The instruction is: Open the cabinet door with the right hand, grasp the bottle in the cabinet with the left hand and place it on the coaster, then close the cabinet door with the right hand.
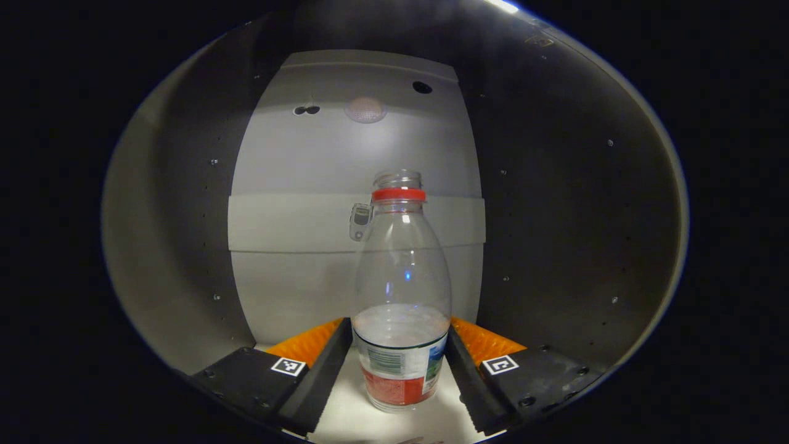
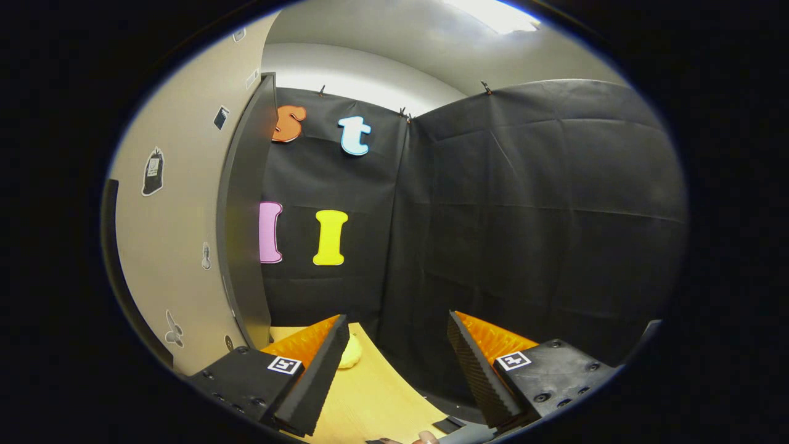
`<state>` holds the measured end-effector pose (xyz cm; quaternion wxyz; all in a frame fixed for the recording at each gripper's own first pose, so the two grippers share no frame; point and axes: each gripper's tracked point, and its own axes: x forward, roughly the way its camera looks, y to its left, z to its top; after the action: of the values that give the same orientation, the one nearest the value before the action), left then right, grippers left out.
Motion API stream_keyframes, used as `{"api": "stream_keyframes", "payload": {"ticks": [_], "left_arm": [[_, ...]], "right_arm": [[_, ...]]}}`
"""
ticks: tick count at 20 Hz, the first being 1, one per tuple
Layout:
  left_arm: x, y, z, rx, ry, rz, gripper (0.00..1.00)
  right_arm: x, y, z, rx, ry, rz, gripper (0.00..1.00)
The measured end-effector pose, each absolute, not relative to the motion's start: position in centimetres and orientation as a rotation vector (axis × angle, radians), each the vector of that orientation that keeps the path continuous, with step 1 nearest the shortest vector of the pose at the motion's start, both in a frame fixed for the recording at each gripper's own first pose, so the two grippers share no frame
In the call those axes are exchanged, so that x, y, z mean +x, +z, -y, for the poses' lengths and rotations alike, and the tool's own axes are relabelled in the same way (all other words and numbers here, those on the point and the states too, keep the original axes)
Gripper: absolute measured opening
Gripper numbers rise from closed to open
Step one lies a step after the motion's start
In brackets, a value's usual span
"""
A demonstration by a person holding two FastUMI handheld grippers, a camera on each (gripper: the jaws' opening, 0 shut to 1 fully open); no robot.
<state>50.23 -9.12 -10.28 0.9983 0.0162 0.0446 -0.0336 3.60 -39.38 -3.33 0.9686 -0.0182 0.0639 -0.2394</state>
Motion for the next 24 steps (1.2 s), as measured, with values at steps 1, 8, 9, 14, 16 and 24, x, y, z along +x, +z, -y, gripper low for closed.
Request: {"api": "stream_keyframes", "payload": {"ticks": [1, 8, 9, 14, 16, 24], "left_arm": [[50.5, -10.3, 9.2, 0.035, -0.071, -0.094, 0.89], [47.6, -8.8, 10.0, -0.021, -0.108, -0.079, 0.75], [46.8, -8.3, 10.2, -0.022, -0.121, -0.075, 0.75], [40.9, -5.8, 11.0, -0.003, -0.201, -0.038, 0.75], [38.2, -4.9, 11.1, -0.021, -0.236, -0.027, 0.75], [26.9, -2.8, 8.0, 0.001, -0.348, -0.01, 0.75]], "right_arm": [[3.8, -3.4, 39.3, -0.039, -0.482, -0.132, 0.98], [2.2, -2.6, 38.6, -0.049, -0.494, -0.112, 0.97], [1.7, -2.4, 38.4, -0.047, -0.502, -0.107, 0.97], [-1.7, -0.6, 35.5, -0.048, -0.524, -0.069, 0.97], [-3.3, 0.2, 33.7, -0.063, -0.529, -0.055, 0.97], [-8.6, 3.8, 24.1, -0.066, -0.506, 0.021, 0.97]]}}
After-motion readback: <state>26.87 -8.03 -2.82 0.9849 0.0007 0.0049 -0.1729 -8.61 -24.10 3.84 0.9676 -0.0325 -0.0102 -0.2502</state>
